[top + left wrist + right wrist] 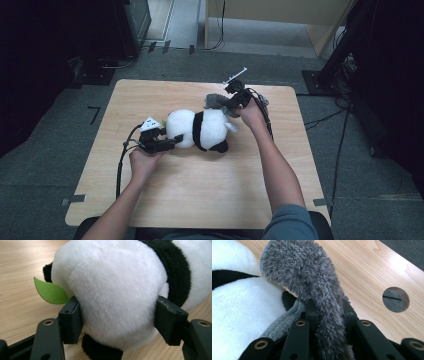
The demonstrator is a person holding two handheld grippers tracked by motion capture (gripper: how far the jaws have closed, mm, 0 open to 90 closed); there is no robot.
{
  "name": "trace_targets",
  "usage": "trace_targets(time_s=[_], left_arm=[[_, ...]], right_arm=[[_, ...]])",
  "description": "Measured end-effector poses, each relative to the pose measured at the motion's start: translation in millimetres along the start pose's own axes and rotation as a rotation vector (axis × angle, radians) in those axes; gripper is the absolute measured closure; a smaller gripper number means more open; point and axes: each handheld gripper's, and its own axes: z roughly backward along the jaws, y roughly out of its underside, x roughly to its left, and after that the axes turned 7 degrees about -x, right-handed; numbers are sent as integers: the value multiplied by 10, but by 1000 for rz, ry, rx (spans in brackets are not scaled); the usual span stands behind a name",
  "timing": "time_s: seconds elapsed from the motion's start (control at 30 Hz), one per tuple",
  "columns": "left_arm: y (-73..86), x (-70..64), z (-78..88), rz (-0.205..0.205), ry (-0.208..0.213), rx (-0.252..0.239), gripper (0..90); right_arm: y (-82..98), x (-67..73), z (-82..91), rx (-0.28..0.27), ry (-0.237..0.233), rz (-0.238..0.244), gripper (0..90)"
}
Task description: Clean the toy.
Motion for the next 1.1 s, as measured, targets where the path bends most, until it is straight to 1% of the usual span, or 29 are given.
trace_targets(time_s=[0.1, 0.13, 0.17, 0.2, 0.23, 0.27, 0.37, 0.4, 0.5, 0.63, 0.8, 0.93, 0.97, 1.0, 1.1], left_arm=[[-1, -3, 1, 1, -1, 1, 313], [-2, -5, 0, 2, -2, 1, 313], [-2, -6, 0, 3, -3, 0, 313], [-3, -8, -1, 4, -3, 0, 313], [-4, -9, 1, 4, -3, 2, 313], [-6, -8, 3, 2, -4, 5, 313], [-8, -16, 3, 5, -6, 4, 313], [-8, -18, 3, 5, -6, 3, 313], [-12, -23, 9, 1, -6, 9, 313], [-12, -24, 8, 4, -5, 7, 313], [-13, -24, 7, 1, -6, 6, 313], [-13, -26, 7, 1, -7, 6, 314], [-13, -26, 8, 1, -7, 7, 313], [-12, -26, 7, 1, -7, 6, 314], [-12, -23, 6, 2, -8, 7, 314]], right_arm=[[-46, 22, 46, -13, 16, 15, 748], [-75, 39, 75, -29, 21, 19, 748], [-98, 57, 102, -51, 20, 22, 749], [-123, 72, 121, -55, 15, 17, 749], [-158, 95, 139, -58, 12, 24, 749], [-193, 128, 153, -66, 11, 36, 749], [-301, 248, 188, -91, -6, 50, 749], [-343, 309, 196, -104, -14, 53, 749], [-436, 449, 183, -118, -38, 72, 748], [-557, 676, 123, -129, -78, 92, 748], [-668, 973, 17, -138, -126, 136, 748], [-706, 1155, -112, -125, -163, 160, 748], [-709, 1190, -134, -120, -169, 157, 748], [-707, 1237, -166, -111, -178, 172, 748], [-678, 1337, -223, -98, -190, 181, 748]])
